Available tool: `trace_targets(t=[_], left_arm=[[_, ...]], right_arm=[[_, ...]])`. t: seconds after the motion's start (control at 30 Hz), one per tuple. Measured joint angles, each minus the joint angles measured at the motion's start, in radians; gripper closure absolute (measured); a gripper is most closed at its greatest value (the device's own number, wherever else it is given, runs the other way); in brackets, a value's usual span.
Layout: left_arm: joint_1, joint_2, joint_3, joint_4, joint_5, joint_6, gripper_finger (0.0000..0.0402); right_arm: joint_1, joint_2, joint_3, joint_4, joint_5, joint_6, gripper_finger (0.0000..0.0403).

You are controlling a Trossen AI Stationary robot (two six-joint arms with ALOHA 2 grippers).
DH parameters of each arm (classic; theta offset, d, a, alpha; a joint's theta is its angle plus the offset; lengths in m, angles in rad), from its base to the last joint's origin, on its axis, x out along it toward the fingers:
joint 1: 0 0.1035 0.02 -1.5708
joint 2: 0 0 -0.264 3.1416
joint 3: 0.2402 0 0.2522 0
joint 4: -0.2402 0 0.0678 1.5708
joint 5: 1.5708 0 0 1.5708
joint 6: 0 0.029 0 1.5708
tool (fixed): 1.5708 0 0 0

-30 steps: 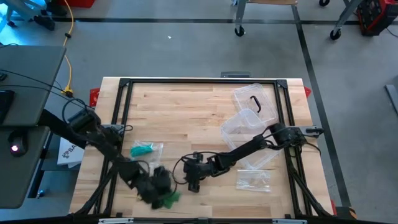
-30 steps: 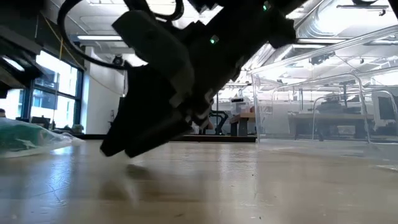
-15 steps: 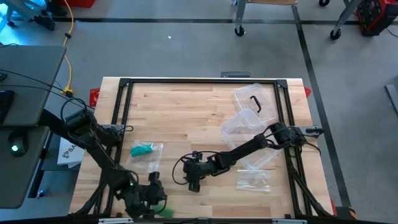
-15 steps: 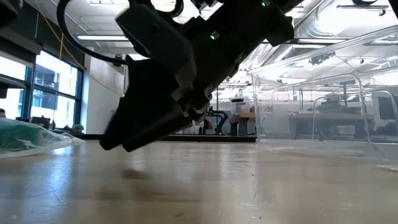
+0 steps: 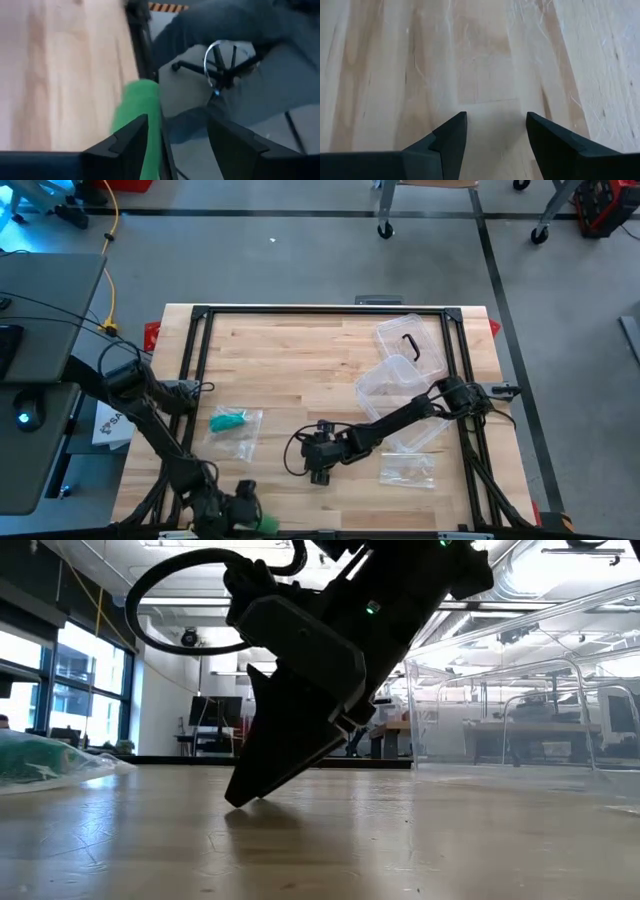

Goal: Roll bandage
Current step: Roll the green bandage

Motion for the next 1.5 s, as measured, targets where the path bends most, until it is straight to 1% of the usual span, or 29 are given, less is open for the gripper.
trace_targets(t=[0.17, 0.23, 0.37, 0.53, 0.6, 0.7, 0.83, 0.97, 1.07, 1.1, 1.13, 1.27, 1.43, 1.5], left_arm=[[-0.006, 0.094, 0.041, -0.031, 0.006, 0.073, 0.0203], [-0.001, 0.130, 0.062, -0.083, -0.016, 0.066, 0.0206], [0.009, 0.173, 0.101, -0.180, -0.069, 0.057, 0.0212], [0.014, 0.189, 0.105, -0.212, -0.097, 0.050, 0.0220], [0.021, 0.189, 0.104, -0.231, -0.100, 0.047, 0.0228], [0.035, 0.188, 0.103, -0.249, -0.150, 0.050, 0.0248], [0.091, 0.192, 0.102, -0.251, -0.156, 0.094, 0.0287], [0.144, 0.200, 0.103, -0.254, -0.156, 0.186, 0.0318], [0.208, 0.203, 0.101, -0.255, -0.234, 0.211, 0.0323], [0.234, 0.202, 0.100, -0.262, -0.269, 0.212, 0.0323], [0.262, 0.202, 0.099, -0.262, -0.280, 0.215, 0.0322], [0.385, 0.202, 0.096, -0.255, -0.294, 0.292, 0.0320], [0.550, 0.199, 0.055, -0.175, -0.281, 0.445, 0.0320], [0.606, 0.197, 0.043, -0.139, -0.245, 0.494, 0.0320]], right_arm=[[0.000, 0.000, 0.000, 0.002, 0.004, 0.001, 0.0206], [0.000, 0.000, 0.000, 0.001, 0.004, 0.000, 0.0206], [0.000, -0.001, 0.000, -0.015, 0.004, 0.000, 0.0206], [0.013, -0.038, 0.000, -0.085, 0.019, -0.001, 0.0206], [0.026, -0.076, 0.000, -0.141, 0.033, -0.010, 0.0206], [0.065, -0.149, 0.000, -0.233, 0.035, -0.067, 0.0206], [0.142, -0.251, 0.000, -0.462, 0.015, -0.097, 0.0206], [0.261, -0.320, 0.000, -0.698, -0.012, 0.023, 0.0206], [0.358, -0.344, 0.000, -0.781, -0.058, 0.153, 0.0206], [0.387, -0.346, 0.000, -0.801, -0.074, 0.208, 0.0206], [0.415, -0.346, 0.000, -0.812, -0.087, 0.258, 0.0206], [0.522, -0.344, 0.000, -0.817, -0.107, 0.456, 0.0206], [0.617, -0.342, 0.000, -0.848, -0.078, 0.686, 0.0206], [0.646, -0.338, 0.000, -0.873, -0.071, 0.753, 0.0206]])
